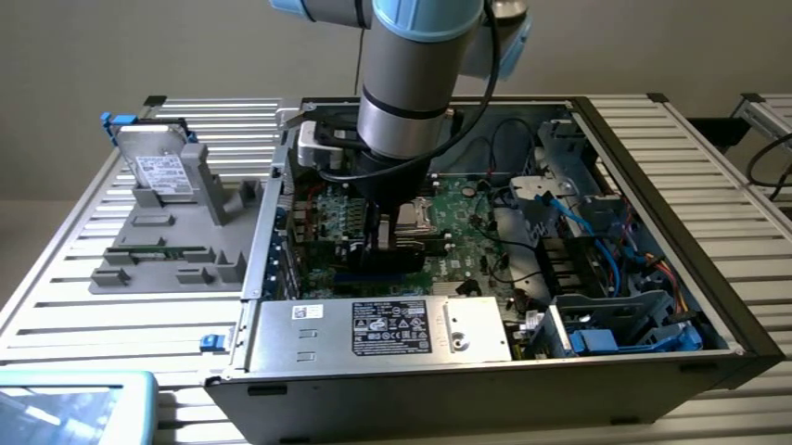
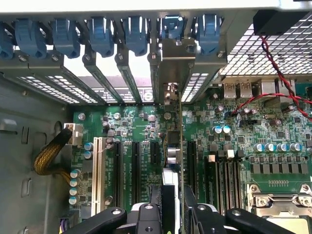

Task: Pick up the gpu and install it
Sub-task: 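Insert the gpu into the slot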

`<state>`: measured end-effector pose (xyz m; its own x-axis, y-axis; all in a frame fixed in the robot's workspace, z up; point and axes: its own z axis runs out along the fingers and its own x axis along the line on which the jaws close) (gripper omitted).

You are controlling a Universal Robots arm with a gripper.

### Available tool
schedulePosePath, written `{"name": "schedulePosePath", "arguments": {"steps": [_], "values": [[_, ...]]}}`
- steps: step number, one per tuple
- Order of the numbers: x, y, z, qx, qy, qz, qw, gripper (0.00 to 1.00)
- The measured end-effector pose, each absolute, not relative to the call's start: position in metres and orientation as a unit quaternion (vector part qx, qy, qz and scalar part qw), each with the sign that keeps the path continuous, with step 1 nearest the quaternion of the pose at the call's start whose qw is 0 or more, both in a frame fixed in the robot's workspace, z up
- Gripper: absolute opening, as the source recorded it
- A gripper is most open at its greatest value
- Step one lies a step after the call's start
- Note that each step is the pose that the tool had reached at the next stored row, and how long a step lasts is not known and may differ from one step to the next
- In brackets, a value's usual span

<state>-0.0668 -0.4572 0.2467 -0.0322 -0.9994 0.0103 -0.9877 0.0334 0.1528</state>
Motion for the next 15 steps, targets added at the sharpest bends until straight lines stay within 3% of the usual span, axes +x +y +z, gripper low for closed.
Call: {"name": "schedulePosePath", "arguments": {"steps": [15], "values": [[-0.0668,-0.4577,0.2466,0.693,-0.717,-0.049,0.06,0.29]]}}
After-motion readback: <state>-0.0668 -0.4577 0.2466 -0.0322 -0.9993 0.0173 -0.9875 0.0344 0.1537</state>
